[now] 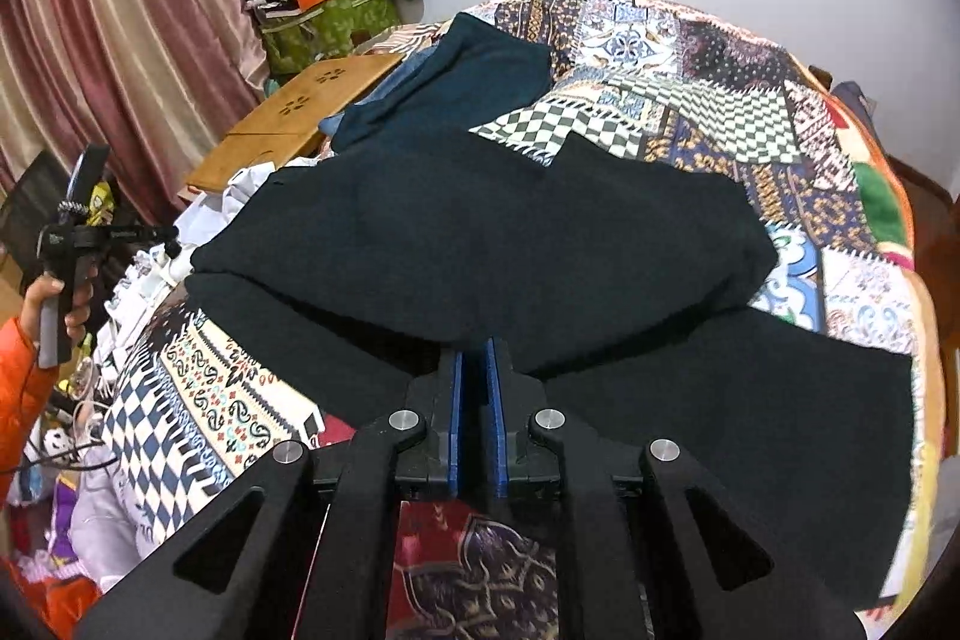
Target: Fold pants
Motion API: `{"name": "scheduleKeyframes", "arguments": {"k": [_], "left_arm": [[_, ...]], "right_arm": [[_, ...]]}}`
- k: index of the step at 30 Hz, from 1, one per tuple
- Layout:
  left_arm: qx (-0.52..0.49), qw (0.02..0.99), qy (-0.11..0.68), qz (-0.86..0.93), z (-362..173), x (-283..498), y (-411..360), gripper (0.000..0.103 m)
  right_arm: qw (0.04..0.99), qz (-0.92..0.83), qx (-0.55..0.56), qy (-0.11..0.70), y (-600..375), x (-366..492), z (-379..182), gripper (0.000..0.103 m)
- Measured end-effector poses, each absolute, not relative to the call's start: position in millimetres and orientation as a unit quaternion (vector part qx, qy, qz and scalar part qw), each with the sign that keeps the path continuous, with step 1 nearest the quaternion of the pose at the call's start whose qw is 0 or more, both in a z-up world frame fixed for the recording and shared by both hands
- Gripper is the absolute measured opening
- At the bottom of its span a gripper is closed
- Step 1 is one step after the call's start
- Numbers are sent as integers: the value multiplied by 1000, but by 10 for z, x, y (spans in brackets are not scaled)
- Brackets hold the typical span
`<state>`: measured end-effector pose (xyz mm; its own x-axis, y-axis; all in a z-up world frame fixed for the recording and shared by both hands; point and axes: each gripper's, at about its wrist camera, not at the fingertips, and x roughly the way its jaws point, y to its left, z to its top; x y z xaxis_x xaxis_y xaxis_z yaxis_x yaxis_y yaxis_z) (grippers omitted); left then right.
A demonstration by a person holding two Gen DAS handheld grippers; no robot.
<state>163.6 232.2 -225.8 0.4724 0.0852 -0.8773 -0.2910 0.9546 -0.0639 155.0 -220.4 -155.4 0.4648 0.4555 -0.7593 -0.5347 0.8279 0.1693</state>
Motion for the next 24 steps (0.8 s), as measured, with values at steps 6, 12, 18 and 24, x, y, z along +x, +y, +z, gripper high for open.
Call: {"name": "scheduleKeyframes", "arguments": {"k": [6, 12, 18, 24], "left_arm": [[-83, 874, 470, 88, -1885, 1766, 2091, 17], [-64, 892, 444, 61, -1635, 2007, 1775, 48], [-31, 901, 431, 49, -1549, 2319, 1432, 78], [-24, 896, 442, 29, -1665, 2732, 1192, 91]], "right_arm": [[875, 271, -51, 398, -2362, 1575, -1308, 8], [892, 252, -55, 372, -2411, 1824, -1152, 30], [891, 246, -43, 379, -2352, 2230, -1236, 59], [869, 255, -27, 422, -2180, 2733, -1512, 60]]}}
